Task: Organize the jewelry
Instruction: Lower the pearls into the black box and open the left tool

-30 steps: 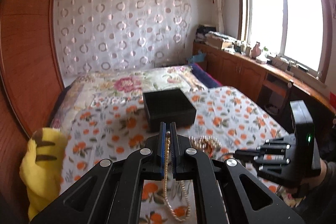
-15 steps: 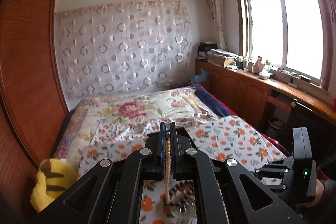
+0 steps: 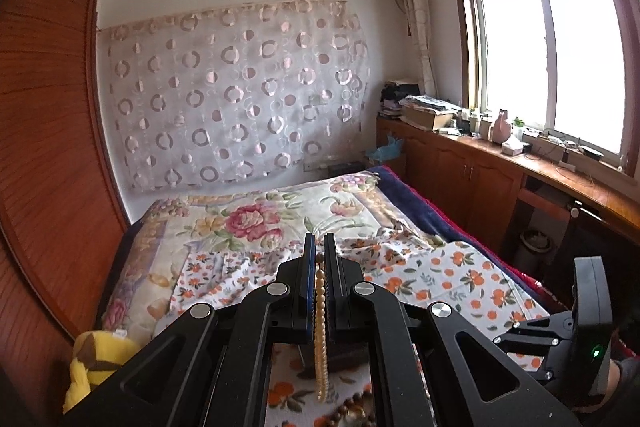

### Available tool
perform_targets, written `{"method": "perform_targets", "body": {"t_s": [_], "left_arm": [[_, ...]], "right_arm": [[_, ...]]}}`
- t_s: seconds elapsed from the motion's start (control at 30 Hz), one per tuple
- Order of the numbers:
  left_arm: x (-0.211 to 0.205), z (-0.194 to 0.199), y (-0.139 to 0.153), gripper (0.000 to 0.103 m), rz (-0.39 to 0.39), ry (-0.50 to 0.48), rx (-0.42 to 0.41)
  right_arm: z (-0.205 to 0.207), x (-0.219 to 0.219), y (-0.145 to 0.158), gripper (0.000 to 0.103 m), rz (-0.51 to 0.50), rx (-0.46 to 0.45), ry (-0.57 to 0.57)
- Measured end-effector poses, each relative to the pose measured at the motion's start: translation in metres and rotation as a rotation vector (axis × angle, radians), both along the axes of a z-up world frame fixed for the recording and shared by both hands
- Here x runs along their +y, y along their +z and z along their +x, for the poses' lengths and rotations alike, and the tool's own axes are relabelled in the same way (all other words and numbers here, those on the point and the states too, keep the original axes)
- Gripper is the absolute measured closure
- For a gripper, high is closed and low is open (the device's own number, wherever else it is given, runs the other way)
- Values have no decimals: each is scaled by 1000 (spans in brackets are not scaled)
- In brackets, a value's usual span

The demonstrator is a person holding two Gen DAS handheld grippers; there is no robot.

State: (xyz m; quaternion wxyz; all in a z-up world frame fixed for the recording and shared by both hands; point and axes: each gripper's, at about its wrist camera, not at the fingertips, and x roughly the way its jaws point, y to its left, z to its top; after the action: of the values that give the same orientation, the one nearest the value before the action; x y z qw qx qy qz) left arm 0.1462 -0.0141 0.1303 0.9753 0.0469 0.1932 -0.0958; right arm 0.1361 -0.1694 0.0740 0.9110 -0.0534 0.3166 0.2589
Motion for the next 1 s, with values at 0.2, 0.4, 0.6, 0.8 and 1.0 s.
{"method": "perform_targets", "body": {"t_s": [0.2,0.4,0.6,0.8,1.0], "left_arm": [[-5,27,6,100,14,-8,-2],[-8,56,5,100,16,-13,9],[-12,88,-15,99,23,-21,56],[-10,108,-35,100,20,-30,98],[-4,120,-54,99,16,-29,137]], "right_arm": [[31,4,-5,97,6,11,1],[69,9,-13,97,-7,17,1],[97,13,-26,97,-9,44,3],[119,26,-46,96,-33,80,16],[127,34,-56,95,-29,96,38]]}}
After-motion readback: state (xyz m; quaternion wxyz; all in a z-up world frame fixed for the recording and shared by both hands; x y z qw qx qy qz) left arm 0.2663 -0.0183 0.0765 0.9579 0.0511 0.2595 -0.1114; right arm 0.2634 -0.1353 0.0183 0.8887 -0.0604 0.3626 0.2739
